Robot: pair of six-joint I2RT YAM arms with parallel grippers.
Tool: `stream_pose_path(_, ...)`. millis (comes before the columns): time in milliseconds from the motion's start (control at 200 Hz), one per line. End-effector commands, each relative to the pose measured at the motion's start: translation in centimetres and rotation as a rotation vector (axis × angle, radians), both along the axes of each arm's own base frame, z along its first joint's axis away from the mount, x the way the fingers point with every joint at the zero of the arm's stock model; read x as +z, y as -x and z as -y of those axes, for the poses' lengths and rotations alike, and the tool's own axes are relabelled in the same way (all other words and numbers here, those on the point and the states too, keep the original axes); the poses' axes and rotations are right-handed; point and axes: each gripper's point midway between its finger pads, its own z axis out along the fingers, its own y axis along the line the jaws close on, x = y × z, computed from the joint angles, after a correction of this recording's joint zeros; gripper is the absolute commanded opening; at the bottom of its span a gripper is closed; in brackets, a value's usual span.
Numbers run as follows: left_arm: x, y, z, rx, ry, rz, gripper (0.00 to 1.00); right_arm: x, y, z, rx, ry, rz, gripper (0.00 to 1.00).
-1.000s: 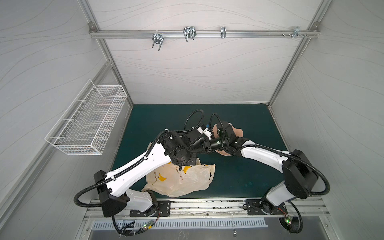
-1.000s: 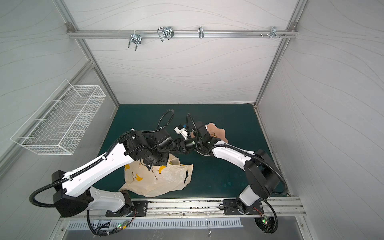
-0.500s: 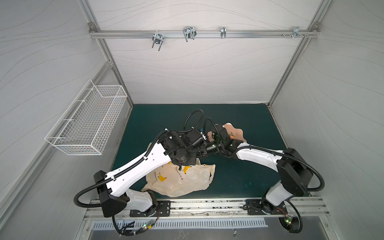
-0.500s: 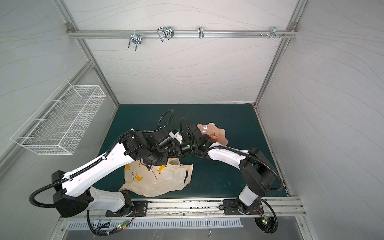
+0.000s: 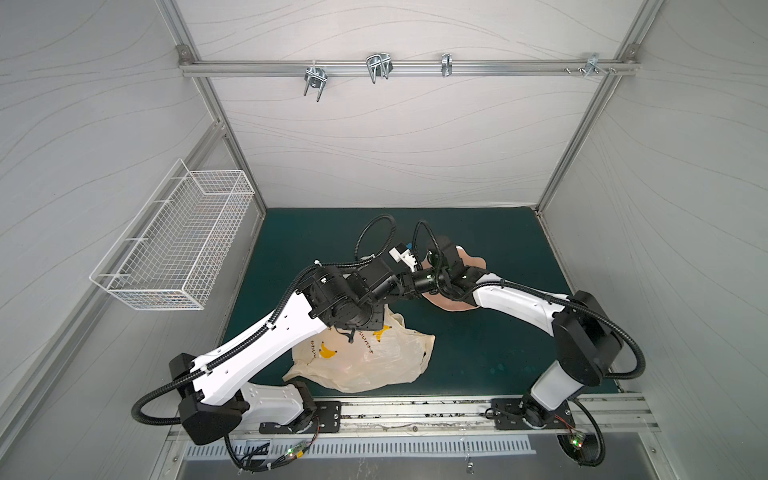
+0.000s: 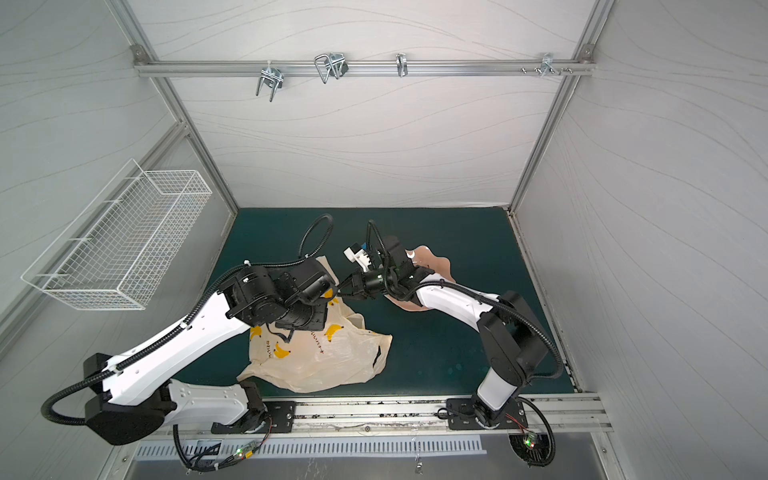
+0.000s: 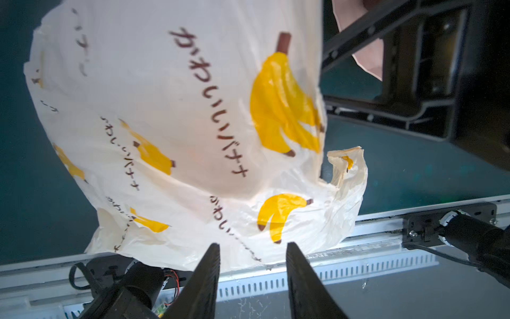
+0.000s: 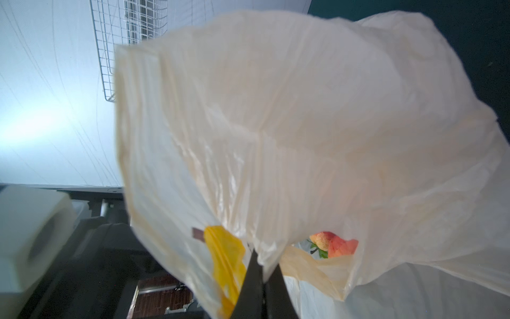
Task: Place the fruits into the plastic bag
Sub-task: Open the plastic bag at the center of the table.
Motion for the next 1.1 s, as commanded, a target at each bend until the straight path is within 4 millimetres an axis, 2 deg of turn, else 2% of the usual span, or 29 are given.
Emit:
stream_pose_path(0, 1.1, -0.7, -0.3, 0.057, 0.011, 0.047, 0.45, 1.0, -0.1, 0.5, -0.014, 0.006, 0.043, 0.00)
stream_pose_path(65, 1.4, -0.9, 0.2, 0.070, 0.040, 0.053, 0.45, 1.2, -0.2, 0.5, -0.012, 0.010, 0.058, 0.00)
stream_pose_path(205, 2.2, -1.2, 2.8, 0.068, 0.169, 0.043, 0.47, 1.6, -0.1, 0.3, -0.002, 0.004, 0.052, 0.00)
stream_pose_path(410, 1.7, -1.4, 3.1, 0.132, 0.149, 0.027, 0.54, 1.9, 0.5, 0.6, 0.007, 0.008, 0.052, 0.00)
stream_pose_path(525, 1.3, -1.5, 4.5, 0.138, 0.167, 0.016, 0.56, 1.5, 0.7, 0.6, 0.008, 0.011, 0.039, 0.00)
stream_pose_path(790, -0.4, -0.1, 5.4, 0.107, -0.043, -0.024, 0.59, 1.6, 0.3, 0.2, 0.014, 0.005, 0.018, 0.00)
stream_pose_path(985, -2.1, -0.1, 5.4, 0.138, -0.108, -0.014, 0.64, 1.6, -0.1, 0.1, 0.007, -0.004, -0.005, 0.00)
stream_pose_path(1020, -2.4, -0.1, 5.2, 0.145, -0.121, -0.011, 0.76, 1.5, -0.1, 0.1, 0.006, -0.004, -0.009, 0.00)
stream_pose_path(1090, -2.8, -0.5, 4.9, 0.154, -0.142, 0.005, 0.78, 1.6, -0.2, 0.0, 0.008, -0.007, -0.016, 0.00)
